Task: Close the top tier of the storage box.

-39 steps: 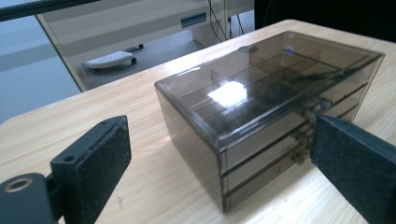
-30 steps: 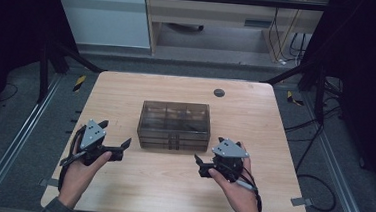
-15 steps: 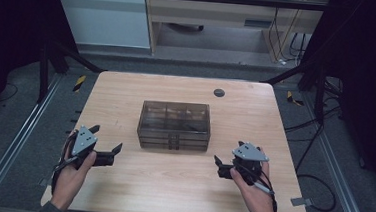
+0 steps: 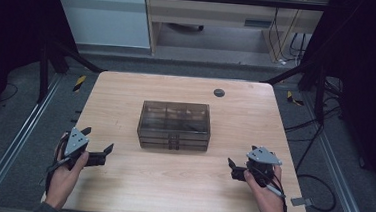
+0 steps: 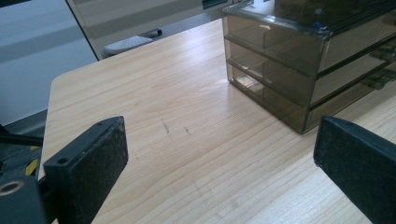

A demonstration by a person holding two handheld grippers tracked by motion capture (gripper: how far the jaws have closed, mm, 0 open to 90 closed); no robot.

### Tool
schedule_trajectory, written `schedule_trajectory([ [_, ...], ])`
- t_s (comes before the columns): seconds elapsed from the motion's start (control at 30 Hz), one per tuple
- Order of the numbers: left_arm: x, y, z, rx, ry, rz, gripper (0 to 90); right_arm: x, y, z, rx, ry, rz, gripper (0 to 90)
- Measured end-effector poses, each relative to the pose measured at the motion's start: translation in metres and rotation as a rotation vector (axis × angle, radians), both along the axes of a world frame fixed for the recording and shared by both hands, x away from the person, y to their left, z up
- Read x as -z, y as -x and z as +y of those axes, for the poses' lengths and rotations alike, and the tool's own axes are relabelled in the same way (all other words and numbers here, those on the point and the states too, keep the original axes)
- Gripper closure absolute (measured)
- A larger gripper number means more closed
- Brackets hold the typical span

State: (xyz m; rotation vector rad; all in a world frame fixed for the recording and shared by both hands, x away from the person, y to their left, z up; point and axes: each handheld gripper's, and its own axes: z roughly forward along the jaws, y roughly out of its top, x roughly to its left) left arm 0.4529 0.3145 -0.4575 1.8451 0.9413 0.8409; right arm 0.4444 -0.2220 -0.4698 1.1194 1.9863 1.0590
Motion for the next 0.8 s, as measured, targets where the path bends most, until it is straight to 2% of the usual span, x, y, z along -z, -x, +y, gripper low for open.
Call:
schedule_trajectory([
  [0.23,0.010,-0.005,0.007,-0.015,-0.008,0.000,3.2,0.014,-0.004,-0.012,0.028,-0.022,0.014,6.6],
  [0.47,0.016,-0.009,0.010,-0.025,0.006,-0.028,3.2,0.021,-0.009,-0.021,0.062,-0.052,-0.007,6.7],
  [0.8,0.026,-0.016,0.008,-0.020,0.016,-0.013,3.2,0.027,-0.016,-0.022,0.080,-0.071,-0.009,6.7],
])
